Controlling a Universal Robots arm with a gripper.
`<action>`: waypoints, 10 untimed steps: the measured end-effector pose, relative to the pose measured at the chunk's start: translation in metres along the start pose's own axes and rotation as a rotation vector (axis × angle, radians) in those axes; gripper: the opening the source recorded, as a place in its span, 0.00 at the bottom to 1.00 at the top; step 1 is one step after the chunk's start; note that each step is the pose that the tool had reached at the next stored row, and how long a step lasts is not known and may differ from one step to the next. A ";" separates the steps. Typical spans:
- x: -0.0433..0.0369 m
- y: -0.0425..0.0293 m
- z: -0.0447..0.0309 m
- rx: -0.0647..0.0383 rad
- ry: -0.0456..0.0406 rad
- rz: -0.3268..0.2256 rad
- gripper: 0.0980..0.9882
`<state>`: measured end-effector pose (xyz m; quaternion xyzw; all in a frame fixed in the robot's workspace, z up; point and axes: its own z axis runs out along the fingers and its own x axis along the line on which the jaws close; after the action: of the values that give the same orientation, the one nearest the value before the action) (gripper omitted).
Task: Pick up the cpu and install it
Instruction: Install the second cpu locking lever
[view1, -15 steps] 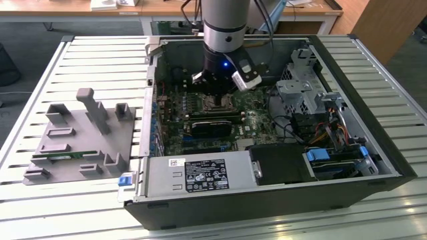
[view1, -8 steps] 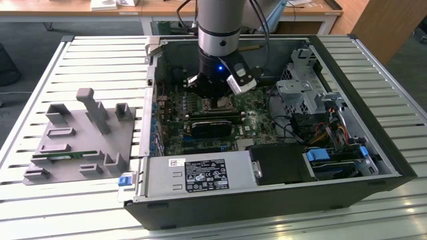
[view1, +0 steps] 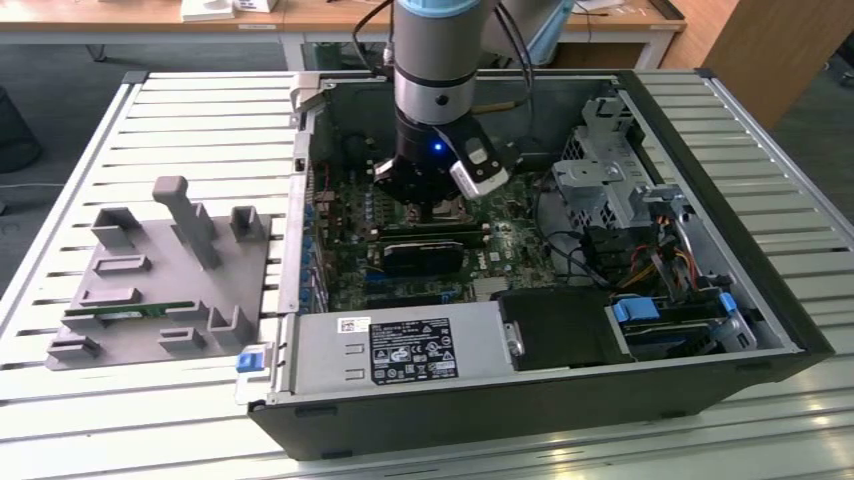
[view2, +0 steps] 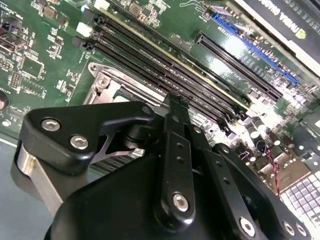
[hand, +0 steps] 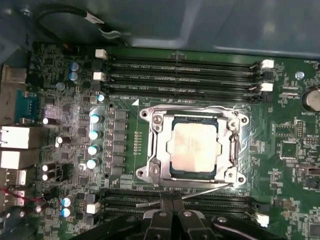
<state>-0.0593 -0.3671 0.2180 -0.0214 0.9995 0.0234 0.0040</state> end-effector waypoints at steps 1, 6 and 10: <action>0.0000 -0.0004 0.0002 -0.012 -0.0006 0.000 0.01; 0.0004 -0.0068 0.0005 -0.046 -0.0022 0.001 0.01; 0.0042 -0.0115 0.0005 -0.056 -0.0026 0.001 0.01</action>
<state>-0.0630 -0.3787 0.2170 -0.0209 0.9984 0.0515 0.0047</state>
